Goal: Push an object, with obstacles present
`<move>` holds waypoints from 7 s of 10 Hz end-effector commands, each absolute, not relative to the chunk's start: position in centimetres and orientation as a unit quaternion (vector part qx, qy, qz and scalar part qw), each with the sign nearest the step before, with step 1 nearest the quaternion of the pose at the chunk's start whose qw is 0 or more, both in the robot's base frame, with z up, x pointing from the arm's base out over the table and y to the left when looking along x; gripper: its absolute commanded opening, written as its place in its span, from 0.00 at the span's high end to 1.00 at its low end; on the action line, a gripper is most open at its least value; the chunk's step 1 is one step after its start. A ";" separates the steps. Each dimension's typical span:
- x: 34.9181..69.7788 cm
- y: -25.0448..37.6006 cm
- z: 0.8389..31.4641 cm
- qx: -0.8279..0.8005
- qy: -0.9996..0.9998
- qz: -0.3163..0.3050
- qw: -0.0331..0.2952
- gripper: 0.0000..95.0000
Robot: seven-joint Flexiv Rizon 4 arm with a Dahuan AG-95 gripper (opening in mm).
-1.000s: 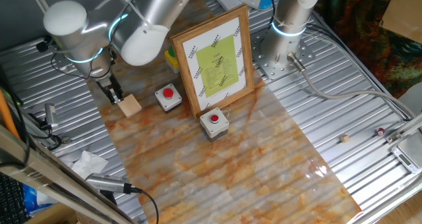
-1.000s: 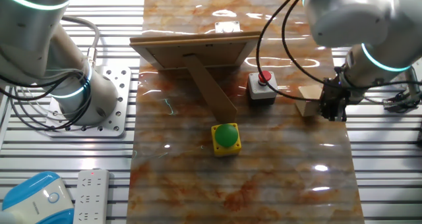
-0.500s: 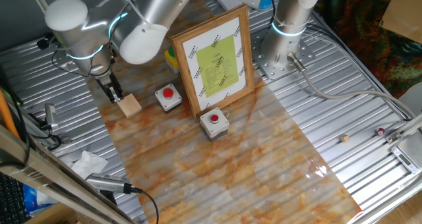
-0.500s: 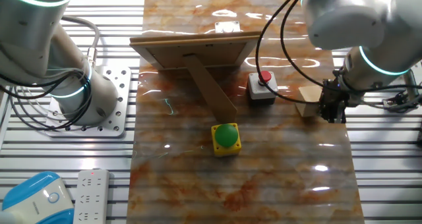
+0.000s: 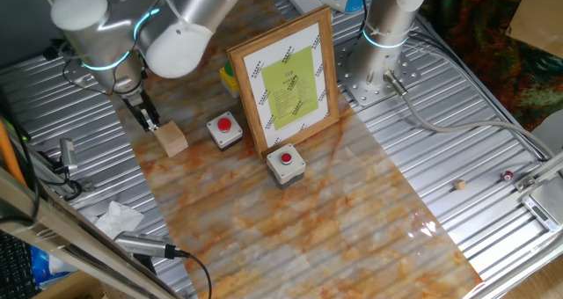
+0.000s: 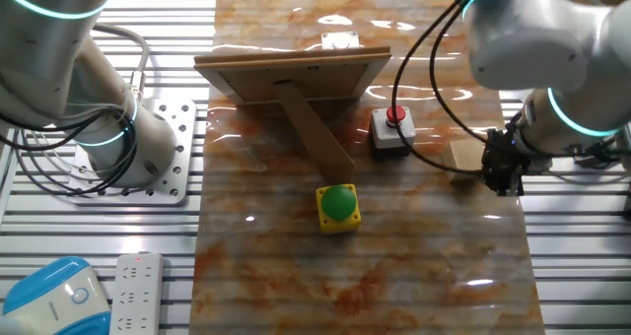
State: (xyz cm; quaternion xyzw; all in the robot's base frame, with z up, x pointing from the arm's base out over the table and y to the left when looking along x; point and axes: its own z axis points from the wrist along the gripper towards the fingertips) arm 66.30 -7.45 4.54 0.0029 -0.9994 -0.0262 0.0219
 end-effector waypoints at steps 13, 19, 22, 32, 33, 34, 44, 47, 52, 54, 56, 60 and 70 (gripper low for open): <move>66.4 -6.3 4.6 -0.017 -0.997 -0.072 -0.001 1.00; 66.3 -6.6 3.7 -0.012 -0.998 -0.065 -0.005 1.00; 66.3 -6.6 3.4 -0.010 -0.998 -0.065 -0.007 1.00; 65.8 -4.6 2.5 -0.028 -0.997 -0.071 -0.015 1.00; 65.8 -4.4 2.4 -0.029 -0.997 -0.070 -0.016 1.00; 65.7 -4.1 2.3 -0.031 -0.997 -0.070 -0.016 1.00; 65.1 -2.5 1.6 -0.043 -0.996 -0.070 -0.024 1.00; 65.1 -2.5 1.6 -0.038 -0.997 -0.063 -0.025 1.00; 65.1 -2.5 1.6 -0.038 -0.997 -0.067 -0.026 1.00; 65.5 -3.7 1.9 -0.015 -0.998 -0.062 -0.016 1.00; 66.0 -5.4 2.6 0.009 -0.998 -0.061 -0.007 1.00; 66.4 -6.6 4.4 0.009 -0.998 -0.058 0.006 1.00; 62.1 -5.7 5.9 0.021 -0.999 -0.029 0.019 1.00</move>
